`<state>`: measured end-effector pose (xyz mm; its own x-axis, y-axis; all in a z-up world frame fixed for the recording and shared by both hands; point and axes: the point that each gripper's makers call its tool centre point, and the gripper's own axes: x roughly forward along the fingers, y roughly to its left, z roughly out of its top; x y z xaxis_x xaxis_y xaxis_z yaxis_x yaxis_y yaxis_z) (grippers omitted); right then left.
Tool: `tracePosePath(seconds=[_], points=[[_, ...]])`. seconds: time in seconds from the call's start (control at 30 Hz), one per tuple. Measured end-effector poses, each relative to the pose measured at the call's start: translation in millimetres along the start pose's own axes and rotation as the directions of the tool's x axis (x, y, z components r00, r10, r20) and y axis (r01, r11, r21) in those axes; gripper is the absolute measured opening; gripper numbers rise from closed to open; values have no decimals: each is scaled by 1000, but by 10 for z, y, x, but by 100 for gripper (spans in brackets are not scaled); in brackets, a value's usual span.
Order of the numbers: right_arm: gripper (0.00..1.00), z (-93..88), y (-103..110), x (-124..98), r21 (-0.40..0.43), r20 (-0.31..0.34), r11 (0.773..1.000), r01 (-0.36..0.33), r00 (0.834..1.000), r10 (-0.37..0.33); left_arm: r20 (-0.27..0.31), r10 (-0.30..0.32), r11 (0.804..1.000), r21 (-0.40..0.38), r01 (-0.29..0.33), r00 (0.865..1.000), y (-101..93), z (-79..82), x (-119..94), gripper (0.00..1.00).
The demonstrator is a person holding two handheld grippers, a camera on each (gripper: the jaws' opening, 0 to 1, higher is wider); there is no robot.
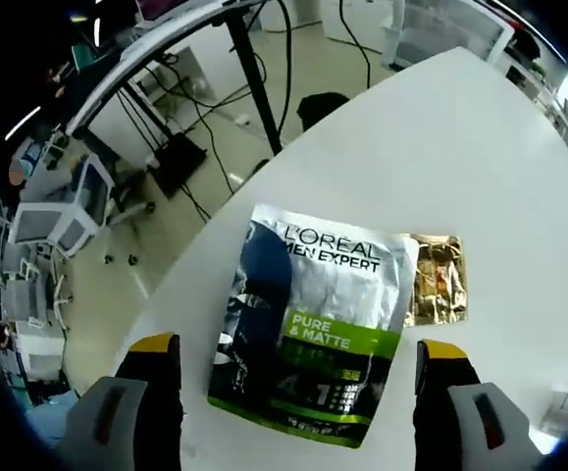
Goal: Arrange the skincare products in the storage area until every visible bottle or jar stands upright without overlapping.
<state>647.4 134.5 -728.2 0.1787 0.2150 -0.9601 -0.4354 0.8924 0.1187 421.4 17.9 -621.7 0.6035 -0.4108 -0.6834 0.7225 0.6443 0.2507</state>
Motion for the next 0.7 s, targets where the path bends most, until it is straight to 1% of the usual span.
tracePosePath(seconds=[0.03,0.07,0.1,0.17,0.23,0.27,0.3,0.33,0.37,0.43,0.47,0.5,0.53,0.57,0.7], points=[[99,-3,23,15,-2,-2,1000,3,1000,-3,-1,0,1000,-1,0,1000,0,-1,0,0],[99,-10,-29,15,-69,-18,997,40,999,-41,-1,0,1000,0,0,1000,1,-1,0,0],[98,19,-44,51,-102,-21,994,51,998,-53,0,0,1000,1,0,1000,1,-1,0,0],[97,20,-77,81,-155,-10,985,77,997,-79,-2,-3,1000,2,3,1000,-2,-3,2,0],[93,-9,-143,74,-204,6,973,109,994,-110,-5,-4,1000,1,4,1000,-3,-9,4,0],[93,39,-94,92,-151,60,985,85,995,-77,-4,-5,1000,-1,5,1000,-4,-9,4,0],[92,20,-115,74,-149,79,984,93,993,-82,-4,-6,1000,-2,6,1000,-4,-8,5,0],[92,13,-115,73,-152,80,984,92,993,-81,-4,-7,1000,-1,7,1000,-9,-9,6,0],[91,17,-114,73,-158,96,983,90,992,-76,-5,-11,1000,3,11,1000,-18,-11,9,0],[85,43,-141,51,-182,127,979,86,990,-64,-7,-14,1000,5,14,1000,-25,-13,11,0],[79,47,-165,35,-188,135,978,86,989,-61,-8,-14,1000,4,14,1000,-25,-14,12,0],[76,67,-166,38,-196,149,977,78,988,-49,-8,-14,1000,4,14,1000,-25,-15,13,0],[75,53,-195,28,-197,149,977,80,988,-51,-8,-15,1000,5,15,1000,-27,-17,13,0],[74,62,-192,33,-225,153,972,74,987,-39,-8,-15,1000,6,15,1000,-28,-17,11,0],[70,51,-209,17,-259,158,964,65,987,-24,-5,-14,1000,6,14,1000,-25,-12,10,0]])
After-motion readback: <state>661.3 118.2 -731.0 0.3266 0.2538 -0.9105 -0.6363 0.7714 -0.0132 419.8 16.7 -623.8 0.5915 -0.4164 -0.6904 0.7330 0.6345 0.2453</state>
